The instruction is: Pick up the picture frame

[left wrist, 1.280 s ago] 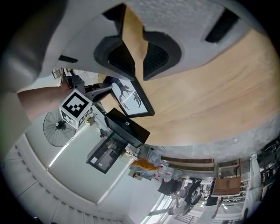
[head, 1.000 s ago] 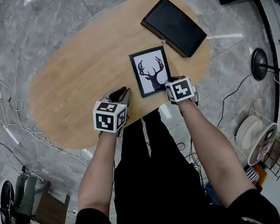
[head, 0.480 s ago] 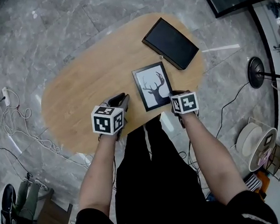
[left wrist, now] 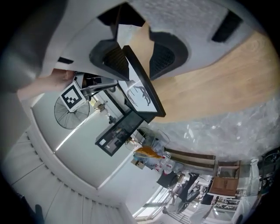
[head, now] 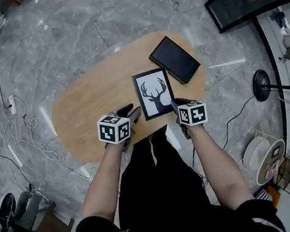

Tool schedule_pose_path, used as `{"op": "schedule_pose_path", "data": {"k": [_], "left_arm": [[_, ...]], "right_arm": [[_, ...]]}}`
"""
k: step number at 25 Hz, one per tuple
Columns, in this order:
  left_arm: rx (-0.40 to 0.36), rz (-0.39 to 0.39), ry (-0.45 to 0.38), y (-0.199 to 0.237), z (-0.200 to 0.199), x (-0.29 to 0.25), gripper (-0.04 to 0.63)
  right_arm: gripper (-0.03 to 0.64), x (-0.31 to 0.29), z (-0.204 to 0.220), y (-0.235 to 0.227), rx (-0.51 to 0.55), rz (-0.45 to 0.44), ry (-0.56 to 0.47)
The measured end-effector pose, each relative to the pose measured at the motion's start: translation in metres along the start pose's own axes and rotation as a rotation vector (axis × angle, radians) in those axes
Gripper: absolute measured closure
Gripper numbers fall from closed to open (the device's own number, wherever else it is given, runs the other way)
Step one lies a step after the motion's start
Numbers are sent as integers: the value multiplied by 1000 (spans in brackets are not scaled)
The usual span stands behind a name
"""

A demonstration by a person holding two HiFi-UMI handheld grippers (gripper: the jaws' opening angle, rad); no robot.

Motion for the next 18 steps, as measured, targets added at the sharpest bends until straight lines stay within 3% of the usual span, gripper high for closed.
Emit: {"op": "schedule_pose_path", "data": {"k": [10,18], "left_arm": [[-43,4,-100,-32,-55,58,397],[-77,77,-251,-52,-105,104,408]], "right_arm": [[548,80,-46,70,16,-150,-151],[547,139,-72,113,66,-218,-275]]}}
Point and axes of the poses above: the fingertips, and each gripper's own axes: x backward along the fingers, y to its left, z out of its underside, the point moved 7 cm from there along x, backward along the fingers, and after that the axes turned 13 degrees about -x, right-handed, at the moved point
